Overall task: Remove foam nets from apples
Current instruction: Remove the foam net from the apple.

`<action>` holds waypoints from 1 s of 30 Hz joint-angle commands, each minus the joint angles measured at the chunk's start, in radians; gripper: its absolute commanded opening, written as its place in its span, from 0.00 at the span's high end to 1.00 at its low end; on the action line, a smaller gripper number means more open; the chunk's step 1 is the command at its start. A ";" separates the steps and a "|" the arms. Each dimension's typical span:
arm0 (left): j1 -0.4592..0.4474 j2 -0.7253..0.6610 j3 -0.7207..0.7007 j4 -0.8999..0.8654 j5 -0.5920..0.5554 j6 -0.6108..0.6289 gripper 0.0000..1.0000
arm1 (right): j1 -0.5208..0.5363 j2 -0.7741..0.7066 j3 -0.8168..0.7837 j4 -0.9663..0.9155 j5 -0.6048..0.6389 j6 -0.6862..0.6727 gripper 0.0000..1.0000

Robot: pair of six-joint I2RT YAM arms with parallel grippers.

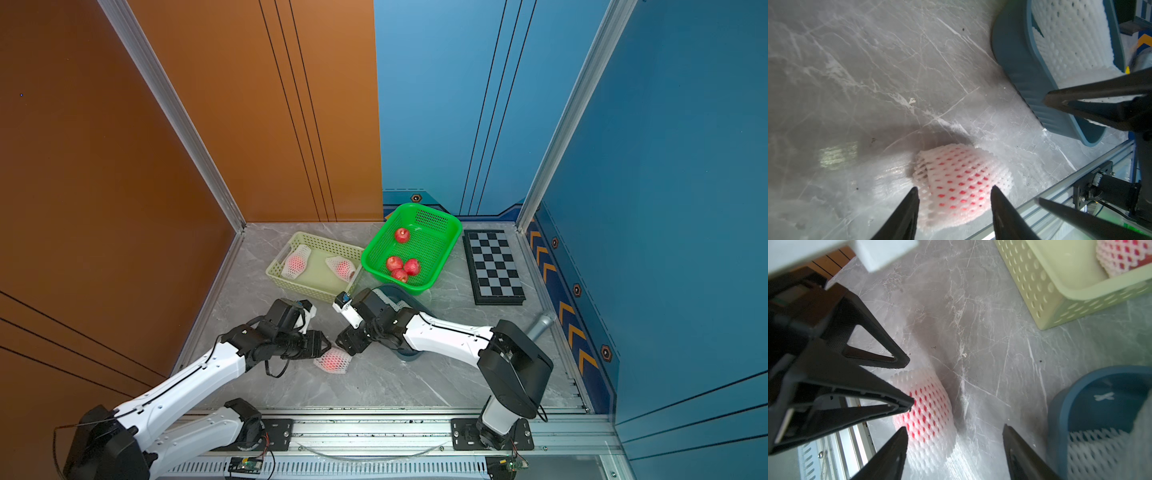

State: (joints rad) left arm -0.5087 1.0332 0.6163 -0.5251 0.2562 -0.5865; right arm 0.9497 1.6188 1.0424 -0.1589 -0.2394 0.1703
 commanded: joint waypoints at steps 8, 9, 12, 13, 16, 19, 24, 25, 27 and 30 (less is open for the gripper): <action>0.007 -0.043 -0.085 0.077 0.059 -0.064 0.78 | -0.005 -0.139 -0.084 -0.114 0.022 -0.077 0.26; 0.007 -0.054 -0.091 0.077 0.048 -0.069 0.82 | -0.005 -0.148 -0.091 -0.119 0.020 -0.080 0.25; 0.007 -0.059 -0.093 0.074 0.028 -0.065 0.97 | -0.005 -0.165 -0.099 -0.132 0.023 -0.086 0.25; 0.007 -0.059 -0.083 0.056 -0.001 -0.057 1.00 | -0.005 -0.168 -0.103 -0.130 0.022 -0.087 0.25; 0.014 -0.067 -0.051 -0.041 -0.170 -0.042 1.00 | 0.002 -0.163 -0.106 -0.122 0.018 -0.091 0.25; 0.040 -0.077 -0.051 -0.052 -0.206 -0.040 1.00 | 0.018 -0.138 -0.100 -0.108 0.024 -0.091 0.28; 0.047 -0.045 -0.050 -0.052 -0.207 -0.035 1.00 | 0.030 -0.084 -0.097 -0.017 -0.002 -0.060 0.48; 0.047 -0.040 -0.049 -0.052 -0.205 -0.036 1.00 | 0.028 -0.074 -0.095 -0.002 -0.009 -0.055 0.52; 0.047 -0.026 -0.050 -0.052 -0.207 -0.034 1.00 | 0.029 -0.047 -0.083 0.021 -0.022 -0.049 0.61; 0.045 -0.018 -0.049 -0.051 -0.207 -0.031 1.00 | 0.026 -0.004 -0.065 0.060 -0.046 -0.041 0.69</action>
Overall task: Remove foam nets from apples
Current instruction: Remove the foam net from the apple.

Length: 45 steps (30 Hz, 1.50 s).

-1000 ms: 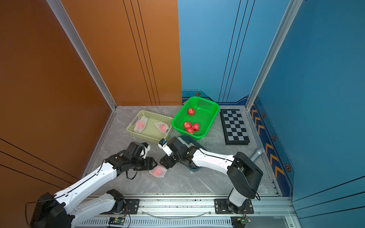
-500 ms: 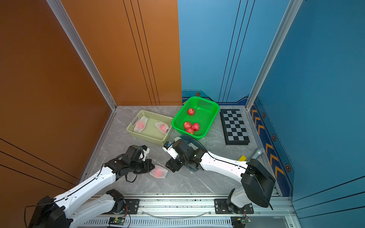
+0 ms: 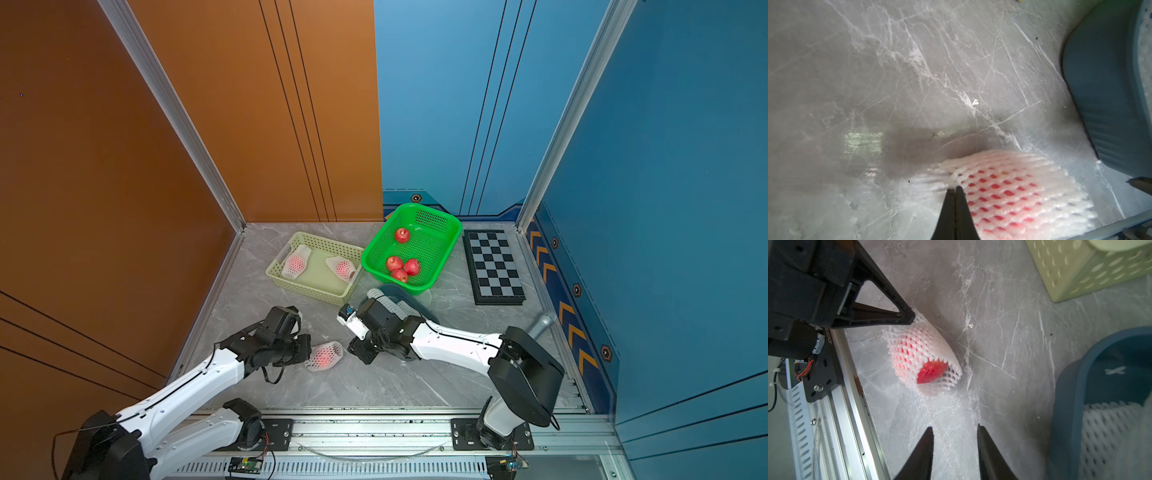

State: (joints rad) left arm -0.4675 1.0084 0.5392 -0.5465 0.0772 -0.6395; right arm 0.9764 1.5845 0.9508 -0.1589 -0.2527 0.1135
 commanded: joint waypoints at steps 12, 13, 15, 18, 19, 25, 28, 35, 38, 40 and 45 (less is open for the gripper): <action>-0.002 0.019 0.030 -0.032 -0.042 0.030 1.00 | -0.001 0.153 0.110 0.118 -0.135 0.014 0.81; -0.002 0.019 0.030 -0.032 -0.042 0.029 1.00 | -0.002 0.160 0.116 0.124 -0.140 0.014 0.81; -0.002 0.018 0.032 -0.033 -0.040 0.030 1.00 | -0.002 0.176 0.130 0.124 -0.152 0.014 0.81; -0.001 0.018 0.032 -0.032 -0.040 0.031 1.00 | -0.002 0.199 0.149 0.124 -0.162 0.014 0.80; -0.002 0.018 0.032 -0.033 -0.043 0.032 1.00 | -0.001 0.205 0.151 0.125 -0.163 0.013 0.80; 0.001 0.022 0.035 -0.035 -0.050 0.034 1.00 | 0.000 0.207 0.155 0.127 -0.202 0.007 0.74; 0.002 0.025 0.036 -0.035 -0.051 0.038 1.00 | 0.003 0.196 0.134 0.146 -0.227 -0.001 0.64; 0.011 0.031 0.042 -0.035 -0.045 0.044 1.00 | 0.003 0.216 0.130 0.142 -0.236 0.001 0.60; 0.012 0.036 0.044 -0.035 -0.044 0.045 1.00 | 0.007 0.228 0.131 0.150 -0.242 0.006 0.58; 0.014 0.039 0.045 -0.035 -0.043 0.045 1.00 | 0.006 0.235 0.129 0.155 -0.243 0.008 0.54; 0.017 0.042 0.044 -0.035 -0.044 0.045 1.00 | 0.006 0.260 0.131 0.166 -0.252 0.015 0.48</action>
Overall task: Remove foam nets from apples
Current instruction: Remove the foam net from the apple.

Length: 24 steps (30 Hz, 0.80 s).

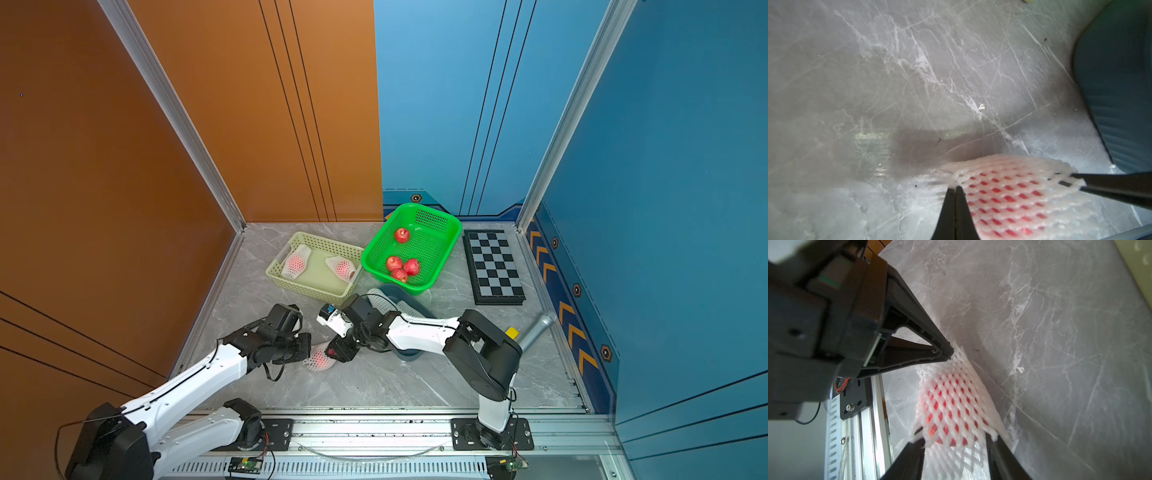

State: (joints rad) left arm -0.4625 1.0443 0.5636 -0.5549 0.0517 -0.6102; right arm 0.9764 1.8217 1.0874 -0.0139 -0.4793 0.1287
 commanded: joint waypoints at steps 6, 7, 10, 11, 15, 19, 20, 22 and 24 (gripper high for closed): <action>0.013 0.014 0.021 -0.027 -0.016 0.016 1.00 | 0.006 0.056 -0.010 0.052 -0.049 0.022 0.44; 0.013 0.016 0.021 -0.026 -0.015 0.017 1.00 | 0.007 0.060 -0.008 0.056 -0.054 0.024 0.43; 0.014 0.019 0.020 -0.027 -0.013 0.017 1.00 | 0.010 0.075 -0.001 0.055 -0.058 0.025 0.41; 0.014 0.019 0.021 -0.027 -0.015 0.017 1.00 | 0.012 0.079 0.001 0.055 -0.056 0.025 0.40; 0.014 0.019 0.020 -0.027 -0.016 0.015 1.00 | 0.012 0.098 -0.001 0.082 -0.056 0.035 0.38; 0.013 0.016 0.019 -0.026 -0.015 0.015 1.00 | 0.016 0.111 0.003 0.104 -0.053 0.048 0.41; 0.015 0.017 0.019 -0.027 -0.015 0.014 1.00 | 0.017 0.110 0.004 0.106 -0.049 0.048 0.43; 0.014 0.013 0.018 -0.027 -0.019 0.014 1.00 | 0.015 0.101 -0.005 0.106 -0.035 0.049 0.50; 0.015 0.010 0.019 -0.027 -0.023 0.015 1.00 | 0.010 0.086 -0.014 0.106 -0.028 0.050 0.51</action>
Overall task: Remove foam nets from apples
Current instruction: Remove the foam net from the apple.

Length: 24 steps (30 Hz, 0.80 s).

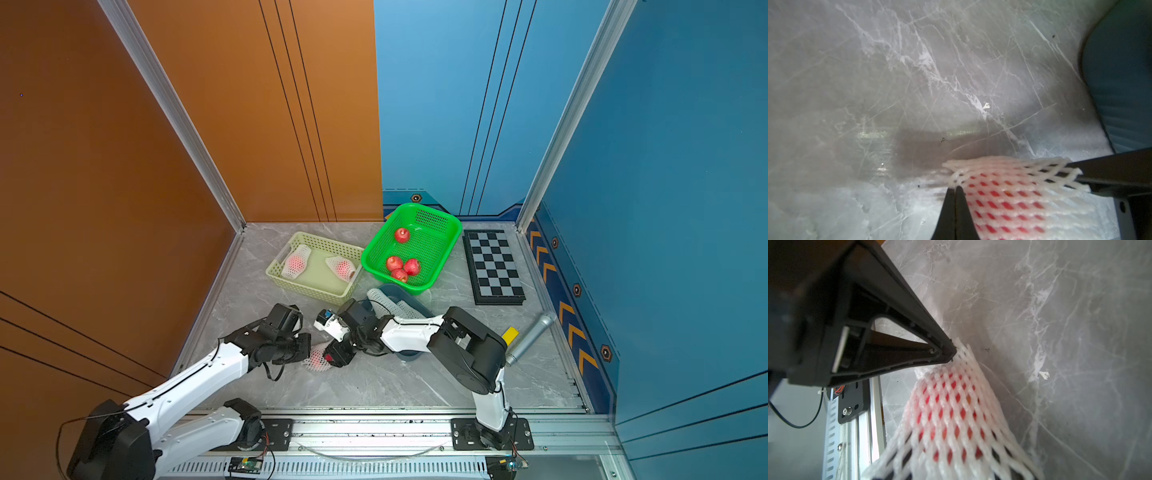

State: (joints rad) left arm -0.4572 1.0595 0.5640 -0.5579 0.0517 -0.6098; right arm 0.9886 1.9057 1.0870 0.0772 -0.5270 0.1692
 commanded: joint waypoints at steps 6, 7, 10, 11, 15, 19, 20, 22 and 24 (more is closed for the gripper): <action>0.015 -0.016 0.023 -0.029 -0.036 0.015 1.00 | -0.023 -0.044 -0.057 -0.008 0.039 0.000 0.52; 0.017 -0.016 0.025 -0.031 -0.038 0.016 1.00 | -0.025 -0.053 -0.064 -0.017 0.045 -0.003 0.52; 0.018 -0.023 0.029 -0.034 -0.039 0.016 1.00 | -0.033 -0.084 -0.088 -0.027 0.061 -0.009 0.52; 0.020 -0.023 0.028 -0.034 -0.039 0.016 1.00 | -0.035 -0.092 -0.095 -0.028 0.065 -0.010 0.52; 0.022 -0.022 0.030 -0.034 -0.038 0.018 1.00 | -0.042 -0.122 -0.110 -0.045 0.079 -0.016 0.53; 0.022 -0.030 0.030 -0.037 -0.036 0.016 1.00 | -0.043 -0.139 -0.120 -0.058 0.103 -0.020 0.52; 0.022 -0.033 0.030 -0.039 -0.036 0.016 1.00 | -0.043 -0.143 -0.123 -0.057 0.110 -0.019 0.52; 0.022 -0.041 0.030 -0.039 -0.038 0.015 1.00 | -0.042 -0.154 -0.137 -0.041 0.116 -0.013 0.52; 0.022 -0.043 0.031 -0.039 -0.038 0.016 1.00 | -0.041 -0.158 -0.140 -0.029 0.113 -0.001 0.52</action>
State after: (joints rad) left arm -0.4492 1.0317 0.5709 -0.5694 0.0406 -0.6098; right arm 0.9489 1.7771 0.9665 0.0605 -0.4408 0.1692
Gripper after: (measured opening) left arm 0.045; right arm 0.489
